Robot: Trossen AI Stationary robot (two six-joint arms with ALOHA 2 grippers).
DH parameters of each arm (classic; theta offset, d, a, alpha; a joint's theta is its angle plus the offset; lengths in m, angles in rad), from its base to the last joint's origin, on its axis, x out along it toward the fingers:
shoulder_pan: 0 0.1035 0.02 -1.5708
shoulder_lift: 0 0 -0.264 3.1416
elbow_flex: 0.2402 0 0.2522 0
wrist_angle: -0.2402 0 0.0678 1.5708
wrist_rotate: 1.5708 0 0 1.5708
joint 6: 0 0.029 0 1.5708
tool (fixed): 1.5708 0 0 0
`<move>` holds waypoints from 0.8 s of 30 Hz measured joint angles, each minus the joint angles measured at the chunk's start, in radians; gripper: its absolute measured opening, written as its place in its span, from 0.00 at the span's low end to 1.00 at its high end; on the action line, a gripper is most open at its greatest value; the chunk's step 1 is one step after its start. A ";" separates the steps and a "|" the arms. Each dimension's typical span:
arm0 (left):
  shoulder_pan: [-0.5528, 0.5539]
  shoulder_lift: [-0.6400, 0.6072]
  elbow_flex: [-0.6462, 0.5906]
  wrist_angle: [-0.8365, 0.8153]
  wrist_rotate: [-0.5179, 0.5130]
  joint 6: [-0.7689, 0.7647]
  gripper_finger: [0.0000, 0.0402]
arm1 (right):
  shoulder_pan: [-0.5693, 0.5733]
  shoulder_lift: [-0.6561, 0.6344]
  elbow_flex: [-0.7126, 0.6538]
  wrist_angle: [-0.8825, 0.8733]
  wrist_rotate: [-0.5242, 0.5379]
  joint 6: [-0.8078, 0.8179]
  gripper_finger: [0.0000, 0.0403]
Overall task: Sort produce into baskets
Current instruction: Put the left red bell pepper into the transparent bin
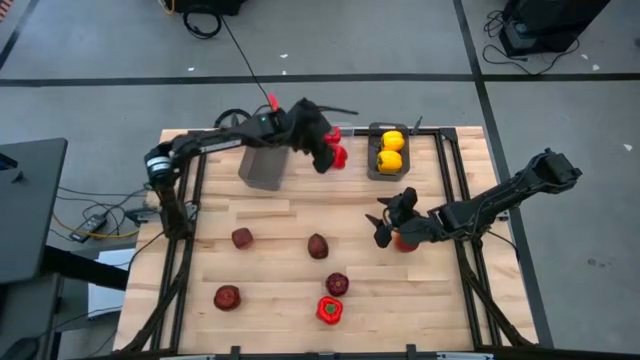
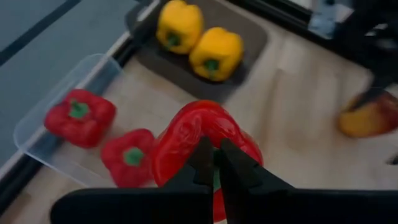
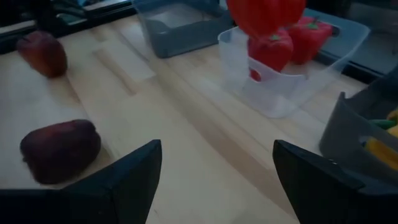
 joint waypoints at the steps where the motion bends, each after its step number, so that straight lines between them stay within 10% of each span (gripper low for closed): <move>1: 0.016 0.021 0.002 0.014 0.006 0.012 0.03 | 0.003 0.000 0.000 -0.005 0.011 0.013 0.79; 24: 0.040 0.353 0.345 -0.202 -0.041 0.257 0.02 | 0.036 0.000 0.000 -0.036 -0.006 0.065 0.79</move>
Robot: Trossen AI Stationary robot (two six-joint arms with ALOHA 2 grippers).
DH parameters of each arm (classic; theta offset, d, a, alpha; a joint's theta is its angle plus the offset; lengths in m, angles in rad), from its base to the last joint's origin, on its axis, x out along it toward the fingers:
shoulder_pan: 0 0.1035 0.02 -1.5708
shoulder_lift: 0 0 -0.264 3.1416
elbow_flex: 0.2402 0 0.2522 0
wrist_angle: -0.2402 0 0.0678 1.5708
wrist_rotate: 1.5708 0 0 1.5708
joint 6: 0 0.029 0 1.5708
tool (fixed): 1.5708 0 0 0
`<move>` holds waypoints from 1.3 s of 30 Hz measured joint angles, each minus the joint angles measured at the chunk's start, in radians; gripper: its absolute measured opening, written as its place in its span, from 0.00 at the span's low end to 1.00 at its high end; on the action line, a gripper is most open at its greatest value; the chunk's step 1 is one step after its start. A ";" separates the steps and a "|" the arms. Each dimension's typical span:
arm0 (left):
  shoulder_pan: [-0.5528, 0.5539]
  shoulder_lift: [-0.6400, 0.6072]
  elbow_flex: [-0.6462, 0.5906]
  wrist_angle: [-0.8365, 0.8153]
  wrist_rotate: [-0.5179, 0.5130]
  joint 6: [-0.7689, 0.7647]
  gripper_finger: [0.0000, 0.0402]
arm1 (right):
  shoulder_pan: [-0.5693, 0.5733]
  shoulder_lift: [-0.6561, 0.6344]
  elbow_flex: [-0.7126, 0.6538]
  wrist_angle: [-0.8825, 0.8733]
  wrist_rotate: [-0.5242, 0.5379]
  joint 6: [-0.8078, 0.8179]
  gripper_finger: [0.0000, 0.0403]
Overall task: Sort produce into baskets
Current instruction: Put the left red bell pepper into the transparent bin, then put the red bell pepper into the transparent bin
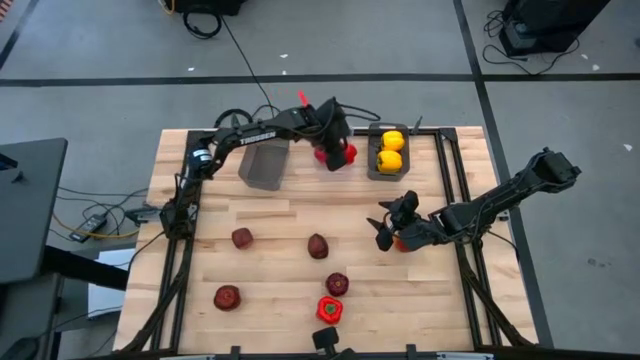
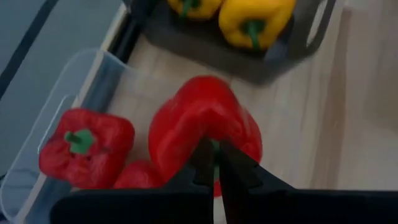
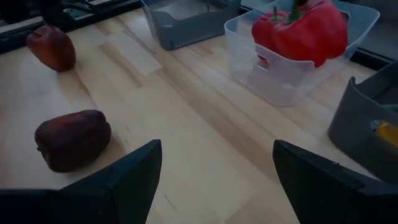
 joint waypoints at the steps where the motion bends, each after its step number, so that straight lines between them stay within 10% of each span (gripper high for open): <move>1: 0.000 0.000 0.000 -0.017 -0.010 0.012 0.02 | -0.004 0.000 0.000 0.000 0.003 -0.009 0.79; 22: -0.014 0.003 0.338 -0.359 -0.166 0.182 0.00 | -0.081 0.000 0.000 -0.046 -0.001 -0.045 0.79; 39: -0.216 -0.012 0.302 -0.657 -0.064 0.069 0.01 | -0.087 -0.004 0.000 -0.018 -0.021 -0.053 0.79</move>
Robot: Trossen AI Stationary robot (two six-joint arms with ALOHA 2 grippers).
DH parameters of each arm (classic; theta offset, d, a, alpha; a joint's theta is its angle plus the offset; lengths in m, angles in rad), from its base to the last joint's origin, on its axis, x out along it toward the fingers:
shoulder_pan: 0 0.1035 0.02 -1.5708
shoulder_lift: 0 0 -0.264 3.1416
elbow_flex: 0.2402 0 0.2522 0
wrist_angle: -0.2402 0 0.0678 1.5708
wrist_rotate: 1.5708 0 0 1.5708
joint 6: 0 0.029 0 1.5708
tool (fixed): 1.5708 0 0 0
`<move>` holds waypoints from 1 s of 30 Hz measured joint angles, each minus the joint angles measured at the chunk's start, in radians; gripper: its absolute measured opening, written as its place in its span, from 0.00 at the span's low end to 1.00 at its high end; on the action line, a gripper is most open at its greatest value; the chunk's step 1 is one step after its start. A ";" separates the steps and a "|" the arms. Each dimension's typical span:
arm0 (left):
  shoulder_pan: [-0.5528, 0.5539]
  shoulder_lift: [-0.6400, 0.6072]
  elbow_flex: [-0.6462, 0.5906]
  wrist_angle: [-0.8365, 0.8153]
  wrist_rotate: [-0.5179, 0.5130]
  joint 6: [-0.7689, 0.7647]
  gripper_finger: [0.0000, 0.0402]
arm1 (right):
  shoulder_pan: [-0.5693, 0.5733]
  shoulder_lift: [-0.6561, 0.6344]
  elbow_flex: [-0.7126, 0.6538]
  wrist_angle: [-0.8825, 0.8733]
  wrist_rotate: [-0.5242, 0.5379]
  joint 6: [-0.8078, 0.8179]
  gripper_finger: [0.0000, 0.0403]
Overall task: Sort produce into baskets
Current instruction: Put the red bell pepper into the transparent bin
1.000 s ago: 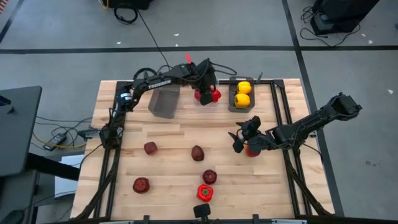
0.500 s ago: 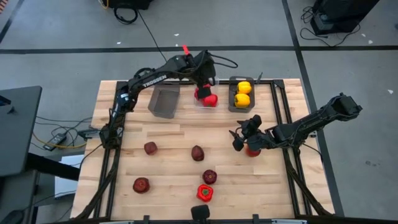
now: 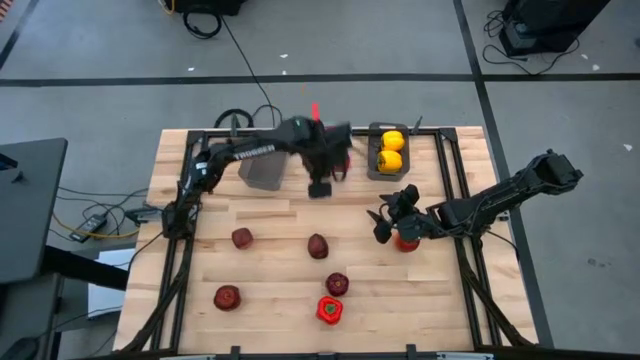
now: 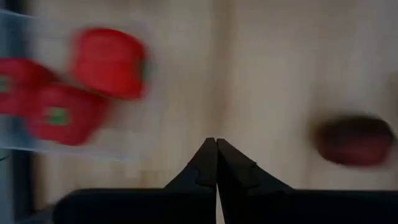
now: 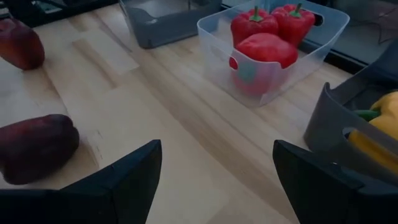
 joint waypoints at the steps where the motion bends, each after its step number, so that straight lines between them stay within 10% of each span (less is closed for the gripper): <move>1: -0.030 0.000 -0.006 -0.012 0.004 -0.010 0.01 | 0.005 -0.001 0.000 0.001 0.005 0.001 0.79; 9: -0.285 0.000 -0.030 0.016 0.004 -0.108 0.01 | 0.042 -0.001 0.000 0.074 -0.027 -0.055 0.79; 18: -0.492 0.000 -0.030 0.022 -0.174 -0.362 0.01 | 0.136 0.154 0.006 0.612 -0.479 -0.381 0.77; 30: -0.638 -0.032 -0.031 -0.185 -0.354 -0.710 0.01 | 0.280 0.529 0.320 0.554 -0.515 -0.549 0.57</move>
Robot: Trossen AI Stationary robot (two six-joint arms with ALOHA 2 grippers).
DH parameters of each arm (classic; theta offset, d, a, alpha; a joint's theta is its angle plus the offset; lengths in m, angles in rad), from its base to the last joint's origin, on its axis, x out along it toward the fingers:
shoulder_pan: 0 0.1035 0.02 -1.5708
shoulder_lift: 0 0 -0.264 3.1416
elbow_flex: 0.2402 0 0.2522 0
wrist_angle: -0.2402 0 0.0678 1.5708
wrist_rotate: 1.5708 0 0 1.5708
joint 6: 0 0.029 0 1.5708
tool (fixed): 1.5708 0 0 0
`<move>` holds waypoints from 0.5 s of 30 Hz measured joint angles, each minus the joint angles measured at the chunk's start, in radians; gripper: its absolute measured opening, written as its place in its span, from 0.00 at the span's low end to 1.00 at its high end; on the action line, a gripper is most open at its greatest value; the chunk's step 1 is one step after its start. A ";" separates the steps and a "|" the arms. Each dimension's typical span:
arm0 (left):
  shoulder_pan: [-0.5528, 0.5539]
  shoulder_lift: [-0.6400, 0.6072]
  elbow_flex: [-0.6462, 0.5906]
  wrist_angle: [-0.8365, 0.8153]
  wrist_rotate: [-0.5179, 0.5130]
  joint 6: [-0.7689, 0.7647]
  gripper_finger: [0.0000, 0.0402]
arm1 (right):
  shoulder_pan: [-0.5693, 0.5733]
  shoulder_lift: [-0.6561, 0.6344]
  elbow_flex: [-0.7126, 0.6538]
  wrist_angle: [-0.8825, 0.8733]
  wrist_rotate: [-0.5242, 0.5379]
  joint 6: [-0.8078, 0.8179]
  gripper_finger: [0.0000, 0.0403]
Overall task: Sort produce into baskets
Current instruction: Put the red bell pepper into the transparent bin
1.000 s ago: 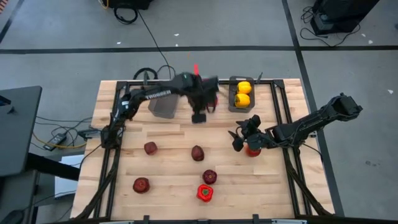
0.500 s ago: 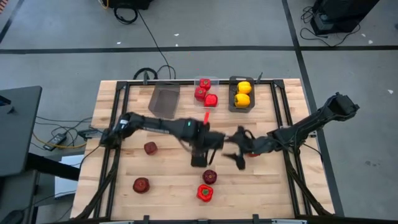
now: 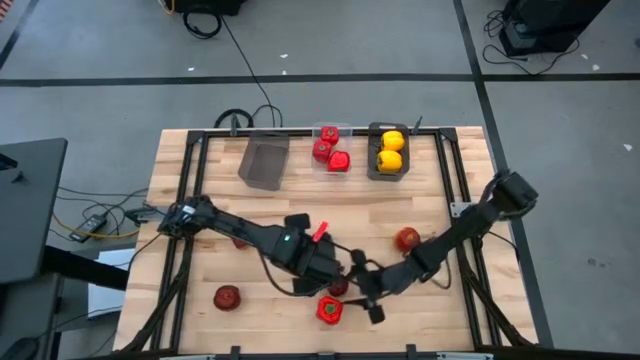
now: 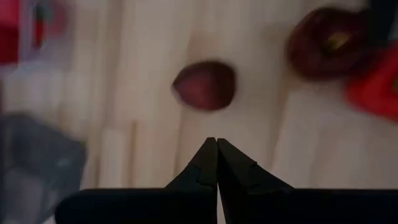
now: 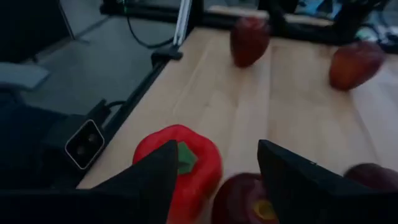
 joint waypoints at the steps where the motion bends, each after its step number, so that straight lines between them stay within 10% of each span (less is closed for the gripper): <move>1: -0.009 -0.004 0.000 -0.020 -0.018 -0.027 0.01 | 0.000 0.017 0.025 -0.029 -0.002 -0.001 0.56; 15: -0.122 -0.107 0.000 -0.010 -0.130 -0.285 0.01 | -0.002 0.095 0.139 -0.158 -0.168 0.007 0.44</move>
